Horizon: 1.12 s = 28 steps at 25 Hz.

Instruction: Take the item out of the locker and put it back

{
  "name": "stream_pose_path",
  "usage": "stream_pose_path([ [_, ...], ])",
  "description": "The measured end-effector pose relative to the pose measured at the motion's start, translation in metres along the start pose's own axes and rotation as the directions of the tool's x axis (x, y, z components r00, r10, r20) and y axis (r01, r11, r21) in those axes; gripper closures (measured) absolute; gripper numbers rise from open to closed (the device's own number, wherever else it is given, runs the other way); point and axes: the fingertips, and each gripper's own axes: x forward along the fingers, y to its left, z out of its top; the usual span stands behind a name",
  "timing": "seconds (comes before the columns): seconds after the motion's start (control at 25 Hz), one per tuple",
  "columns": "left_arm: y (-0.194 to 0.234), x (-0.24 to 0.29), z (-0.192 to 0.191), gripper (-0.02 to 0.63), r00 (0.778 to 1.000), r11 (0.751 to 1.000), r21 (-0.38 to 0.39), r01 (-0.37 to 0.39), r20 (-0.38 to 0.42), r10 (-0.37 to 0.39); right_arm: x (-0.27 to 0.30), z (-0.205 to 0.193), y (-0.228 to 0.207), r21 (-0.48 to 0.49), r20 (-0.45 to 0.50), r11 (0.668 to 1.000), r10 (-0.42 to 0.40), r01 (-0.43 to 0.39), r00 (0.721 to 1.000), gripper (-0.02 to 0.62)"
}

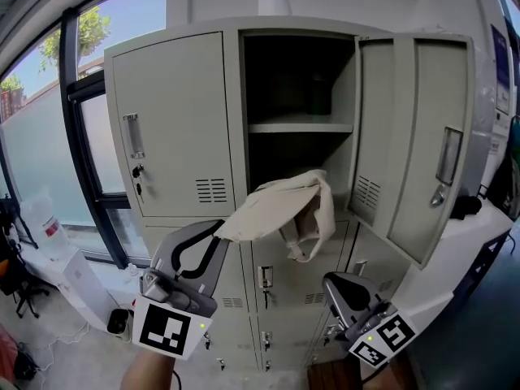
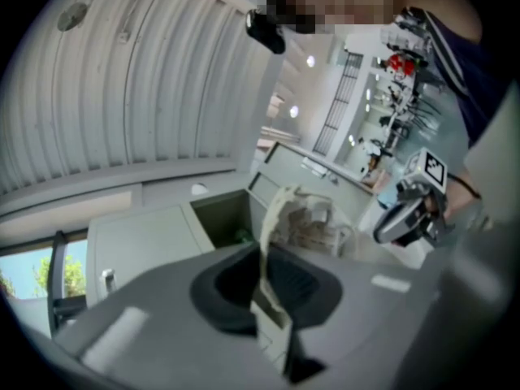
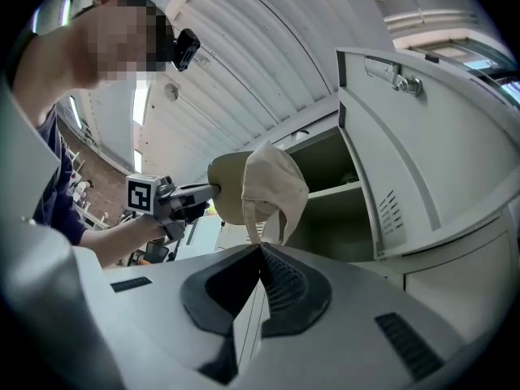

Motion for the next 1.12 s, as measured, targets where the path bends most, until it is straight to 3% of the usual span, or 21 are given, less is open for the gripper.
stream_pose_path([
  [0.4,0.043,0.047,0.015,0.586,0.998,0.991,0.131,-0.006,0.058,-0.001,0.046,0.051,-0.029,-0.122,0.081,0.992,-0.035,0.044,0.996,0.591],
  [0.6,0.069,0.074,0.044,0.586,0.996,0.976,0.210,-0.052,0.081,0.036,0.059,0.071,-0.035,-0.155,0.103,0.988,0.008,0.008,0.995,0.591],
  [0.8,0.099,0.114,0.074,0.586,0.993,0.951,0.285,-0.117,0.053,0.106,0.067,0.068,-0.038,-0.140,0.113,0.988,0.085,-0.069,0.990,0.591],
  [0.96,0.115,0.153,0.093,0.586,0.989,0.899,0.415,-0.136,-0.001,0.150,0.072,0.057,-0.037,-0.132,0.102,0.982,0.151,-0.137,0.983,0.591],
  [1.12,0.124,0.197,0.096,0.584,0.977,0.804,0.585,-0.105,-0.092,0.194,0.074,0.051,-0.042,-0.108,0.112,0.977,0.196,-0.185,0.974,0.591],
])
